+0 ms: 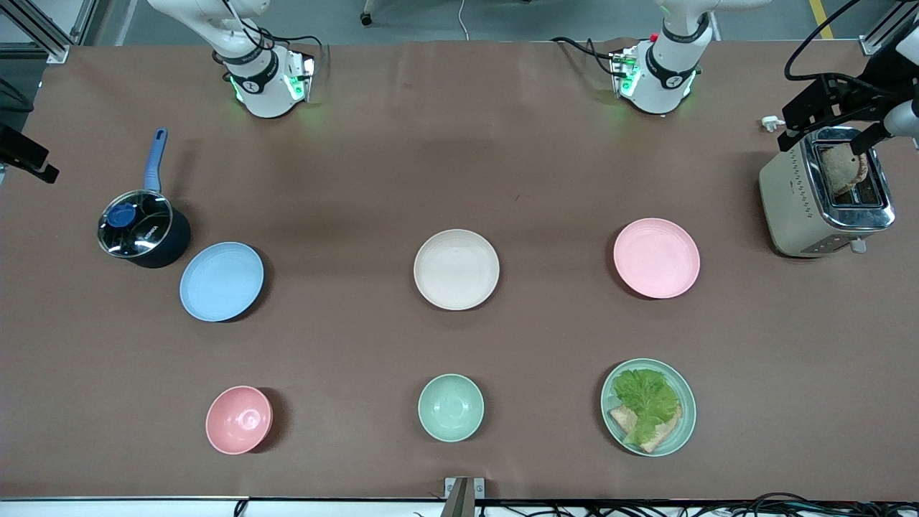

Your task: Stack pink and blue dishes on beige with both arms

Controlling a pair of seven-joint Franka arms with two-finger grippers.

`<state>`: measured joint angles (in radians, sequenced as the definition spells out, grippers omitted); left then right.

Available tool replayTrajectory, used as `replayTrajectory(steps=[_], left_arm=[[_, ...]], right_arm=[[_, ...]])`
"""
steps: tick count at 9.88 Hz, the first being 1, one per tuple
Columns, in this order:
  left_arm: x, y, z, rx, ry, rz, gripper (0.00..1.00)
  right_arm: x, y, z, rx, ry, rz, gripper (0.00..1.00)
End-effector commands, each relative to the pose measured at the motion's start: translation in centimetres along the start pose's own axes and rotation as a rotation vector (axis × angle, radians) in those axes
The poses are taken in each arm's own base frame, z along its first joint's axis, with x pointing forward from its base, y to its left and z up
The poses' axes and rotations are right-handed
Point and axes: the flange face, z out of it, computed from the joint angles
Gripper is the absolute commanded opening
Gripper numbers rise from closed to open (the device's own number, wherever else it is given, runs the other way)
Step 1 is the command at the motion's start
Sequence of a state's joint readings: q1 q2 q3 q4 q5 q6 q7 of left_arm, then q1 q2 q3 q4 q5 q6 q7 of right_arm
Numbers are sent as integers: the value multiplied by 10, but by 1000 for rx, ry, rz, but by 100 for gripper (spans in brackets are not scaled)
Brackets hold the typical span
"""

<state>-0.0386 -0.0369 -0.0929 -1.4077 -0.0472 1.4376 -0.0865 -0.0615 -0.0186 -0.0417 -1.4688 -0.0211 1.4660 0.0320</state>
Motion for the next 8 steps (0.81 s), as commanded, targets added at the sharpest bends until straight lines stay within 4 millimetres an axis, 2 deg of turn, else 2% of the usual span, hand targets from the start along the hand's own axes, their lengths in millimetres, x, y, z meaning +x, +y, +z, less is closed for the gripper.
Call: replayTrajectory(steps=[1,4,6,8], left_arm=[[-2,-1,14,5,-37,-14,100],[0,-2,17,5,-46,-13,100],[3,-14,20,-3,-49,-22,100],[12,-44,47,-11,-75,-28,100]], right_arm=[[1,1,-2,-8,-2,1,100],[1,1,-2,-7,-2,2,100],[1,1,-2,-7,-2,2,100],[1,1,-2,-7,-2,2,100]])
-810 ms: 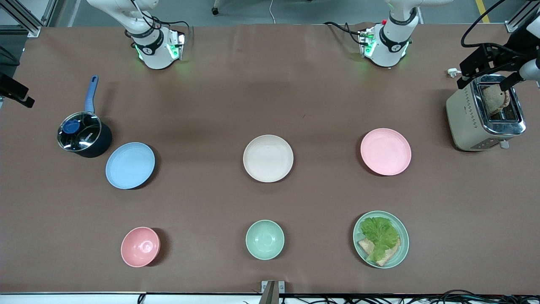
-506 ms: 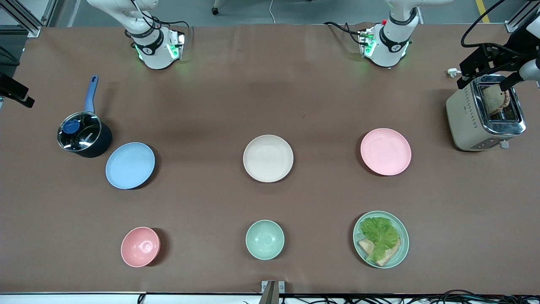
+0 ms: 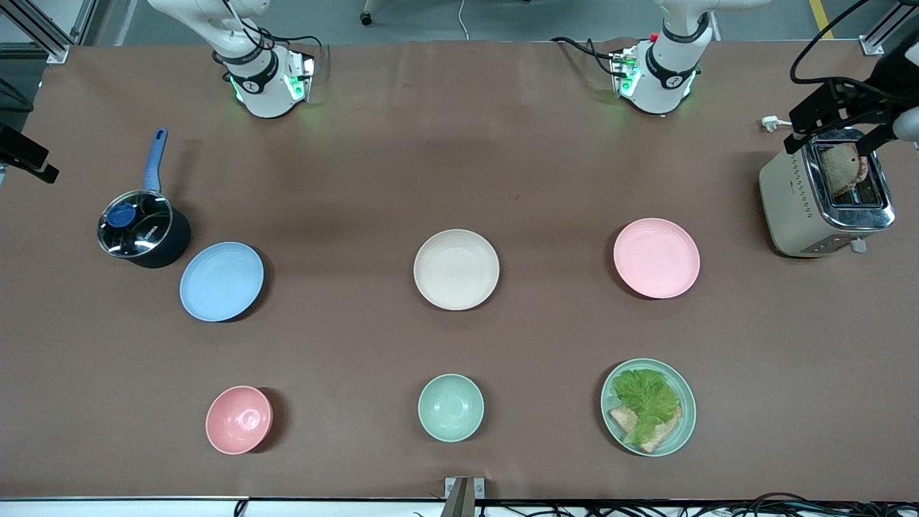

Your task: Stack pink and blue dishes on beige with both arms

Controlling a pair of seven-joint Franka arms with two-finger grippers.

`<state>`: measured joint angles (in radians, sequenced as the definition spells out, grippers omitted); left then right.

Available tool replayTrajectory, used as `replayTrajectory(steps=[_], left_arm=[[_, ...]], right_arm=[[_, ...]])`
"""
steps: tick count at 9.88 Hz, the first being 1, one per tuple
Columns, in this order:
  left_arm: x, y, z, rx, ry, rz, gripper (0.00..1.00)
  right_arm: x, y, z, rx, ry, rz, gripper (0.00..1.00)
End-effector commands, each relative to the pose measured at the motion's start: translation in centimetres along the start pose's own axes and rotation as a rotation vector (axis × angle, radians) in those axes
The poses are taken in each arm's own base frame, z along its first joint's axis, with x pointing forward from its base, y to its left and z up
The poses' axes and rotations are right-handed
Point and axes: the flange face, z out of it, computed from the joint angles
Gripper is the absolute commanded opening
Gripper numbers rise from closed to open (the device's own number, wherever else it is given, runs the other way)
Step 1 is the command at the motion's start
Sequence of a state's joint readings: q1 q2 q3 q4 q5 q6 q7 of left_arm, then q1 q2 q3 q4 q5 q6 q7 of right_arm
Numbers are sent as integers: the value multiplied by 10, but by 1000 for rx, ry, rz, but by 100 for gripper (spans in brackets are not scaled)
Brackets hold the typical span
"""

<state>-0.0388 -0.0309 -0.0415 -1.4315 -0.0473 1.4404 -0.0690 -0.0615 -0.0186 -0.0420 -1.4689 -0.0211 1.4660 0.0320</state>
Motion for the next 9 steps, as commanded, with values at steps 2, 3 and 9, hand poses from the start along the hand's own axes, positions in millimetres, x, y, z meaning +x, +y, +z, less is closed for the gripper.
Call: replayTrajectory(steps=[2,3,9], left_arm=[[21,-57,93,-44,-63,7,100],[26,-70,135,-101,-92,16,100],[23,-111,356,-196,-196,154,100]], right_arm=[[0,1,-1,1,-5,3,100],[1,2,-2,1,-2,4,100],[22,16,51,1,-44,-55,100]])
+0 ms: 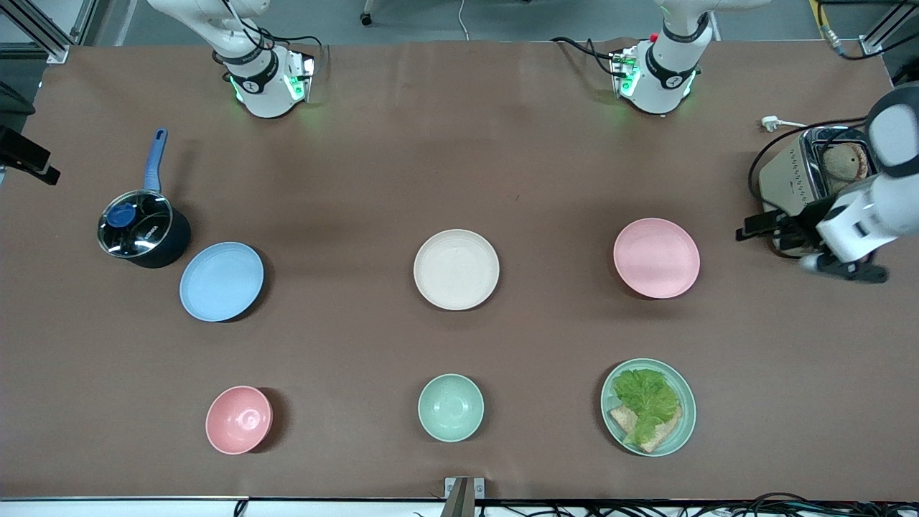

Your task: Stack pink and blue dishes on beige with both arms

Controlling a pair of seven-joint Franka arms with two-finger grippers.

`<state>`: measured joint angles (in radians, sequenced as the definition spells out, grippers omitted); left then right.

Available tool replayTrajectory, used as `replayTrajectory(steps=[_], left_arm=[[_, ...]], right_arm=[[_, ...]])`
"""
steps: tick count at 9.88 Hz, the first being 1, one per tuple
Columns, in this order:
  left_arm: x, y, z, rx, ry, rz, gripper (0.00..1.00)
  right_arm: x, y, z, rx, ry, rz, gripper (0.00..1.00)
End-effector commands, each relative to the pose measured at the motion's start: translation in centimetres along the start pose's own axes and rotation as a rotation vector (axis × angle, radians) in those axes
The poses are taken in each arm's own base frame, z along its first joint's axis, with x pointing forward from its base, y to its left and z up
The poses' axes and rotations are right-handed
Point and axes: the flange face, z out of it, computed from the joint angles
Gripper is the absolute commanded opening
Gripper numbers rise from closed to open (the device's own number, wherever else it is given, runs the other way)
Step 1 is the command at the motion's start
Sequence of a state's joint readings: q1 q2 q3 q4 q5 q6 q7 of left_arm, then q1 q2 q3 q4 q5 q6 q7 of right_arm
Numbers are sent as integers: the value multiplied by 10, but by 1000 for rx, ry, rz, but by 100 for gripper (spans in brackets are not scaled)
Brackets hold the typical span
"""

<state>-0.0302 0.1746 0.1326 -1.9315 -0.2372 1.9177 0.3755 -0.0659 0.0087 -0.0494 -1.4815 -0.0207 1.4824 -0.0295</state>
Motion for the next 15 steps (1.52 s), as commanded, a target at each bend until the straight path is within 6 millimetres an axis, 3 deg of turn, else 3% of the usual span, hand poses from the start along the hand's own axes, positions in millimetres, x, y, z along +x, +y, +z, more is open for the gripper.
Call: replayTrajectory(steps=[1,2,4,6,7,8,9,10,12,13,14,15], left_arm=[[-3,-25,85,5,-29,7,99],[-3,-34,119,19,-42,-1,98],[-3,-48,166,15,-98,26,84],[-4,-53,192,-33,-88,-3,74],[-5,-53,200,-51,-90,-20,51],[-5,-53,201,-54,-92,-22,27],[-5,-52,203,-60,-90,-28,10],[-5,-52,205,-75,-84,-43,3],[-4,-51,200,-85,-69,-52,1],[-2,-47,185,-86,-52,-44,1],[2,-32,157,-90,-18,-27,1],[8,-2,122,-116,-3,19,1]], right_arm=[[17,30,72,41,-19,16,100],[17,45,119,109,-23,14,100],[23,62,205,113,14,-3,100],[35,70,296,175,-6,-31,100],[38,80,329,215,-8,-78,100],[39,89,362,266,8,-102,100],[38,92,392,293,32,-136,100],[34,95,413,306,48,-160,100],[29,101,443,361,65,-189,100],[27,102,450,377,75,-199,96],[22,103,460,379,72,-190,90],[15,102,468,380,61,-187,82]])
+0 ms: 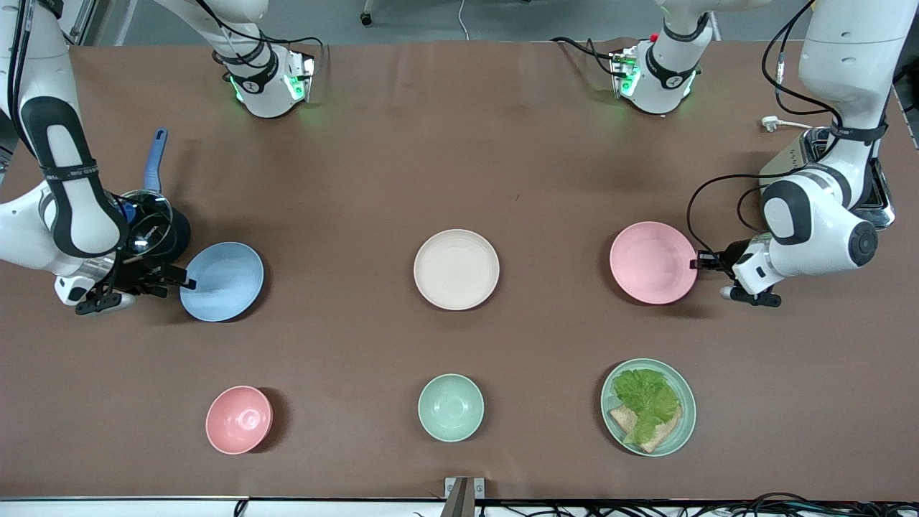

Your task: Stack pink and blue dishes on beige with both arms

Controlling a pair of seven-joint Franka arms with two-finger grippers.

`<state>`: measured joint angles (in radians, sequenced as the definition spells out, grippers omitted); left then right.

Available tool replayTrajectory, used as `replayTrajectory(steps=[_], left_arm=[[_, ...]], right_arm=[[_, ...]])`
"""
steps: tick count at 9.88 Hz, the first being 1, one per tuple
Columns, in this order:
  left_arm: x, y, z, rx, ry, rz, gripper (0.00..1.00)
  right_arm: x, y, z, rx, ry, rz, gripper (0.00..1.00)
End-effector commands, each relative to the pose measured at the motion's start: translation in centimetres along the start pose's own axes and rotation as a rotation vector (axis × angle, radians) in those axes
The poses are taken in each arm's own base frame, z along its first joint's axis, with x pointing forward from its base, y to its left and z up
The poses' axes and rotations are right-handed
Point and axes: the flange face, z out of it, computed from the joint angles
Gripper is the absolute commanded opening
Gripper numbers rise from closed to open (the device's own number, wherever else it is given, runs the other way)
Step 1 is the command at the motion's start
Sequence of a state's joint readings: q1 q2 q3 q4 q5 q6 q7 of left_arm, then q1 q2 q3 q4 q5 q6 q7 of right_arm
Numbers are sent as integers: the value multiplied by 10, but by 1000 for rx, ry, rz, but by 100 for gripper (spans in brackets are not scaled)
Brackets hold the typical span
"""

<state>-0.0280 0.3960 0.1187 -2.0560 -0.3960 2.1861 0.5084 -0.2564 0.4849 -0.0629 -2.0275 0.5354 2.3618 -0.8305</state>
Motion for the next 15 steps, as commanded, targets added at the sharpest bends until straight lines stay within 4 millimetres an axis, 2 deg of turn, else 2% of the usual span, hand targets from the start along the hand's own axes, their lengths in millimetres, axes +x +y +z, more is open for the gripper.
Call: replayTrajectory(steps=[1,2,3,5,6,7,9,10,11,12,14,15], left_arm=[[-2,68,-59,-50,30,58,1],[3,114,-65,-57,33,70,1],[12,167,-57,-66,21,47,1],[23,260,-20,-82,1,-39,1],[29,296,6,-98,16,-83,1],[32,326,32,-123,37,-117,2],[37,367,89,-108,50,-157,3],[45,380,108,-77,54,-190,3],[54,392,122,-42,63,-228,4],[55,405,136,-13,69,-253,4],[50,415,151,42,83,-259,4],[38,431,166,63,70,-233,4]], right_arm=[[-15,2,7,15,11,4,76],[-18,7,11,18,5,11,70],[-20,9,13,20,3,16,64],[-22,11,16,29,3,32,28],[-21,13,14,27,8,39,9],[-19,15,11,27,13,51,1],[3,10,-11,53,14,70,1],[20,12,-41,85,-10,77,1],[39,8,-72,75,-65,58,1],[52,-2,-98,52,-114,101,1],[78,-49,-134,41,-178,187,1],[89,-86,-142,34,-173,214,1]])
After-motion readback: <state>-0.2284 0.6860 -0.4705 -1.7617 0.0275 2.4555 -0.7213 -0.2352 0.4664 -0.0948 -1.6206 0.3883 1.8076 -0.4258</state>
